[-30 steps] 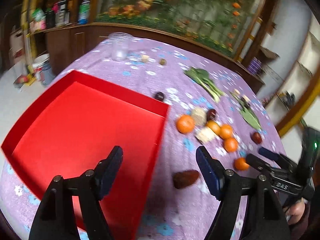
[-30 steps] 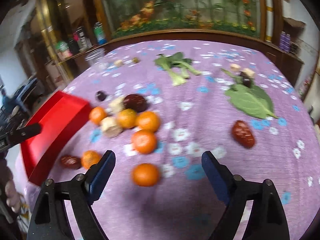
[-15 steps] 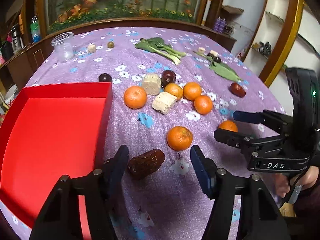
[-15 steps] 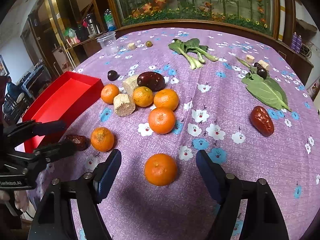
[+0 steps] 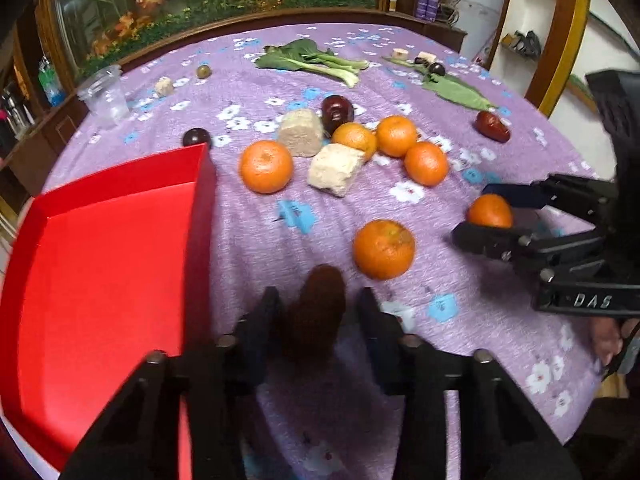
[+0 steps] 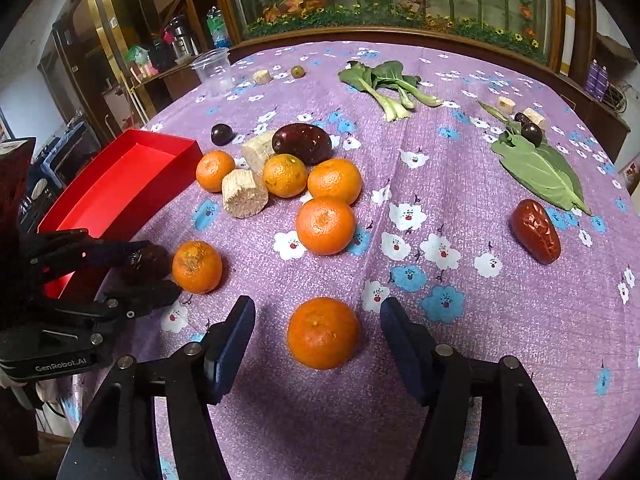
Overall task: Organize fruits
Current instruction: 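Carry the date and orange over the red tray and open both tools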
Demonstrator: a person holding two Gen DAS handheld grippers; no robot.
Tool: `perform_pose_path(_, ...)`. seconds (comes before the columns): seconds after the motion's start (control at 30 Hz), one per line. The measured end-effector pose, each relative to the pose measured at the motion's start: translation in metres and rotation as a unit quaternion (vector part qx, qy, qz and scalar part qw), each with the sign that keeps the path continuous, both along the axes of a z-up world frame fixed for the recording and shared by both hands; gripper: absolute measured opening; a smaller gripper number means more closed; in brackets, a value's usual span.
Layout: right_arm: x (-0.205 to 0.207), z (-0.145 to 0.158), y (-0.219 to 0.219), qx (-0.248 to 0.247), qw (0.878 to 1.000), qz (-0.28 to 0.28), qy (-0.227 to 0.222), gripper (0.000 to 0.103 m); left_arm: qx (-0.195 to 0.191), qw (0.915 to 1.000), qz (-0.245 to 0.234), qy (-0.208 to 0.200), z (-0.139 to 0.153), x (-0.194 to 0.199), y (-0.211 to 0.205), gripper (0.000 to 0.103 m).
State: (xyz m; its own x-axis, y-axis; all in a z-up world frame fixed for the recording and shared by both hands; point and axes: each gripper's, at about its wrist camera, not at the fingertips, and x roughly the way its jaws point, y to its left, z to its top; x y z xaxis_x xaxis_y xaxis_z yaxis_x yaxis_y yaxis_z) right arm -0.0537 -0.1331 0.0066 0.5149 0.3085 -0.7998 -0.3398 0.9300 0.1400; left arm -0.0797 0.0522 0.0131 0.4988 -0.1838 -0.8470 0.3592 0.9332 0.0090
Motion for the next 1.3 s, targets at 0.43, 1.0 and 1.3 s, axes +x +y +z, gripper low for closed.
perform_pose_path(0.43, -0.010, 0.013, 0.004, -0.006, 1.000, 0.003, -0.022, 0.035, -0.120, 0.9859, 0.111, -0.035, 0.038, -0.009, 0.058, 0.030)
perform_pose_path(1.0, -0.010, 0.068, 0.169, 0.061, 0.981, 0.180, -0.030, 0.036, -0.156, 0.9313, 0.326, -0.047, 0.030, -0.026, 0.218, 0.030)
perform_pose_path(1.3, 0.004, 0.027, 0.237, 0.044, 0.975, 0.217, 0.019, 0.036, -0.164, 0.9214, 0.348, -0.053, 0.027, -0.035, 0.242, 0.030)
